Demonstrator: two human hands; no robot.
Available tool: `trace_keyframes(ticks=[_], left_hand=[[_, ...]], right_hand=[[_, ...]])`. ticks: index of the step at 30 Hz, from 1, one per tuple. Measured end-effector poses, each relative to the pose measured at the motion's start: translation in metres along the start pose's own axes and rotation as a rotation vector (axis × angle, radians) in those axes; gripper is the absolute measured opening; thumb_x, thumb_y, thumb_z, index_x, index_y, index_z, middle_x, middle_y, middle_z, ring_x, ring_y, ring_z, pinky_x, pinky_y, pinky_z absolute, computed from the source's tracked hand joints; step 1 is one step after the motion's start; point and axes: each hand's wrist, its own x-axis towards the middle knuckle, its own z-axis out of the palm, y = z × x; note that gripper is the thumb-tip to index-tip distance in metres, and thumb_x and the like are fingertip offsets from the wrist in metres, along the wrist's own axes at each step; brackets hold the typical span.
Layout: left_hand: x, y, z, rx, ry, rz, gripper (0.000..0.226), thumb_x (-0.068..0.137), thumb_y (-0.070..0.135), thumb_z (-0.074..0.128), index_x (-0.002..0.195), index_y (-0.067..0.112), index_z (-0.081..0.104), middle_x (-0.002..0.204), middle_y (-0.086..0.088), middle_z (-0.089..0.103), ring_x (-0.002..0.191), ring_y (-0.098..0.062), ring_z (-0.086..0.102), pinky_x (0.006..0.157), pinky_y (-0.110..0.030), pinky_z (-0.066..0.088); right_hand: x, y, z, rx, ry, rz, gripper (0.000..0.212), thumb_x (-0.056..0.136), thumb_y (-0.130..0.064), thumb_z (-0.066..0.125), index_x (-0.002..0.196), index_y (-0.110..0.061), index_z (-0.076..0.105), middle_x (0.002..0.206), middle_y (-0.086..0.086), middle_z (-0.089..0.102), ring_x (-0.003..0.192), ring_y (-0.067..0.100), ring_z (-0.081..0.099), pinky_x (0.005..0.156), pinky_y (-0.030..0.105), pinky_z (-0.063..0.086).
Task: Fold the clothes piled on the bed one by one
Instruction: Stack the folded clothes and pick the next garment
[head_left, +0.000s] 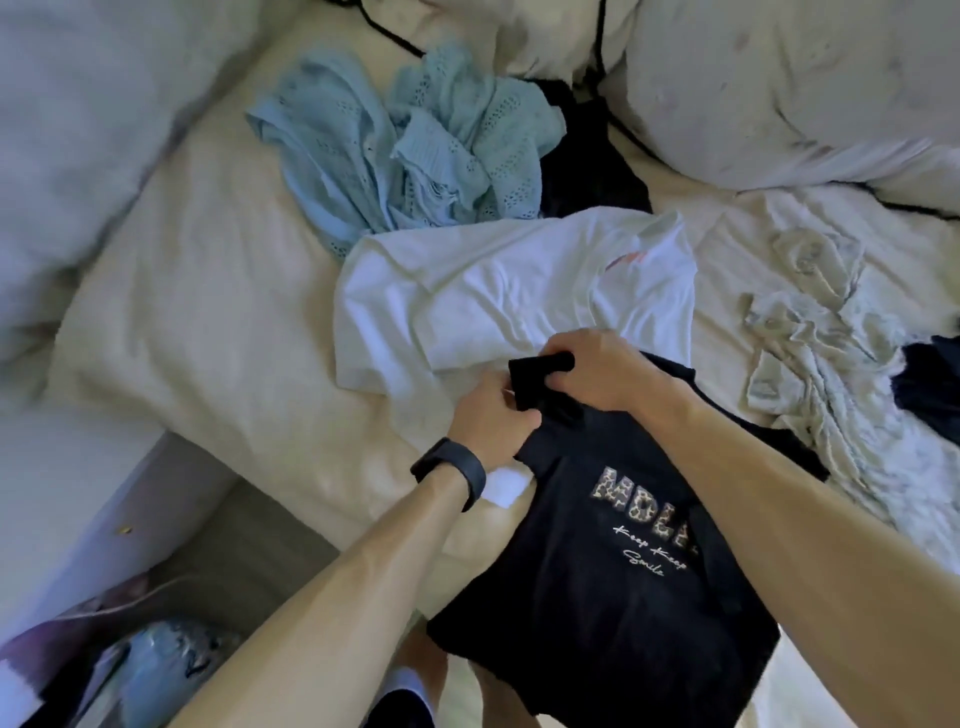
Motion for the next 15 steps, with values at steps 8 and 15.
trace_keyframes(ticks=[8,15], left_hand=[[-0.008,-0.017,0.002,-0.16,-0.075,-0.095,0.043,0.078,0.069,0.064,0.102,0.035,0.052,0.092,0.019,0.064,0.081,0.002,0.062,0.063,-0.019,0.043],[-0.015,-0.022,0.01,0.306,-0.082,0.03,0.049,0.075,0.065,0.063,0.1,0.027,0.044,0.083,0.009,0.061,0.08,-0.024,0.064,0.061,-0.034,0.043]], right_hand=[[0.006,0.001,-0.004,0.279,-0.044,0.11,0.024,0.081,-0.015,0.077,0.098,-0.028,0.066,0.101,-0.01,0.068,0.055,0.005,0.064,0.05,0.015,0.046],[0.007,-0.014,-0.003,0.275,-0.022,0.054,0.016,0.09,-0.011,0.069,0.09,-0.027,0.071,0.068,-0.015,0.069,0.061,0.002,0.065,0.058,0.014,0.049]])
